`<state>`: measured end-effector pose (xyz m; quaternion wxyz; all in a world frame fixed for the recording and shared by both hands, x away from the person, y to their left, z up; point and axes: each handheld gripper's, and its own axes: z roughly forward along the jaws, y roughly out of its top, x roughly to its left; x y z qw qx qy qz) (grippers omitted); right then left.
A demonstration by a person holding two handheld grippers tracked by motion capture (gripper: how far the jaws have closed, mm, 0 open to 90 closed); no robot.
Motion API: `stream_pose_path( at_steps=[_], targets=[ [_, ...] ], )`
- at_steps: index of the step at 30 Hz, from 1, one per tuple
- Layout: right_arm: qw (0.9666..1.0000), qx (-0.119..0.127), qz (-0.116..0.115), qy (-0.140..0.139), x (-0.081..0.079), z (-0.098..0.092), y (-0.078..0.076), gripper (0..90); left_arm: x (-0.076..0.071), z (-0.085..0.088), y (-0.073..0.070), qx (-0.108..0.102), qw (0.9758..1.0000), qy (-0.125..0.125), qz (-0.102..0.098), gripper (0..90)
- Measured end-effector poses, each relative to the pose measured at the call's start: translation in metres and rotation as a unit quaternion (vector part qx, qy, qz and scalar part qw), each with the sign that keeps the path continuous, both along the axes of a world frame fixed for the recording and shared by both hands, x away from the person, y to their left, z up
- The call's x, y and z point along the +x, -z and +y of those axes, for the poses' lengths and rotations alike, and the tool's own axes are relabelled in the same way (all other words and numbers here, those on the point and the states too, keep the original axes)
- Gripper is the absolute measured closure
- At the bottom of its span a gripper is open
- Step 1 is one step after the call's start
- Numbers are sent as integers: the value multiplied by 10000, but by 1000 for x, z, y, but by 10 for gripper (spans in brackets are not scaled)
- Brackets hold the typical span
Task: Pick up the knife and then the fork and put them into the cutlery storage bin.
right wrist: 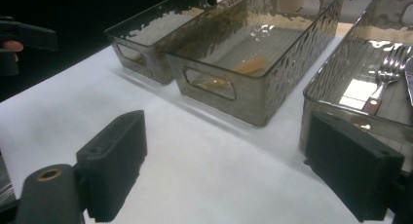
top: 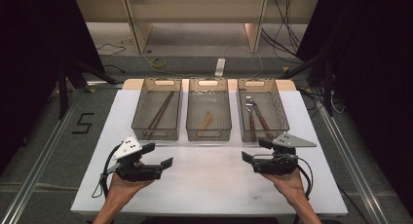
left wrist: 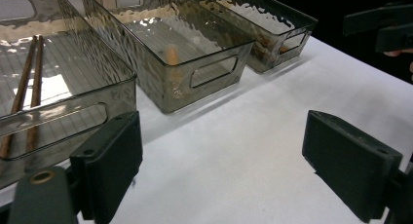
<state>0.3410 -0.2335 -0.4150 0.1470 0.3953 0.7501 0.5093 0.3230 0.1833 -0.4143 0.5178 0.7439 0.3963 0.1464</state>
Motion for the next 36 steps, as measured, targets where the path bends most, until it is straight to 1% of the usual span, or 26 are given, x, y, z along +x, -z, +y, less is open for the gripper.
stream_pose_path(
  at_steps=[4, 10, 13, 16, 18, 22, 24, 36],
  targets=[
    [10000, 55, -37, 27, -6, -4, 2, 163, 0, 1, 0, -33, 10000, -2, 3, 144],
    [9999, 47, -96, 16, -13, -7, 5, 163, 0, 1, 0, -53, 10000, 9, 18, 144],
    [9999, 72, -100, 20, -16, -8, 7, 161, 1, 1, 0, -100, 9999, 42, 59, 144],
    [9998, 71, -174, 38, -20, -9, 7, 160, 1, 2, 1, -139, 9998, 55, 90, 144],
    [9998, 103, -172, 35, -22, -9, 8, 160, 1, 2, 1, -145, 9998, 62, 105, 144],
    [9998, 89, -155, 61, -26, -12, 11, 160, 1, 3, 1, -147, 9998, 65, 114, 144],
    [9998, 128, -148, 65, -28, -13, 11, 159, 1, 3, 1, -150, 9998, 62, 119, 144],
    [9997, 129, -190, 86, -29, -14, 11, 160, 0, 2, 1, -122, 9998, 68, 104, 144]
  ],
)
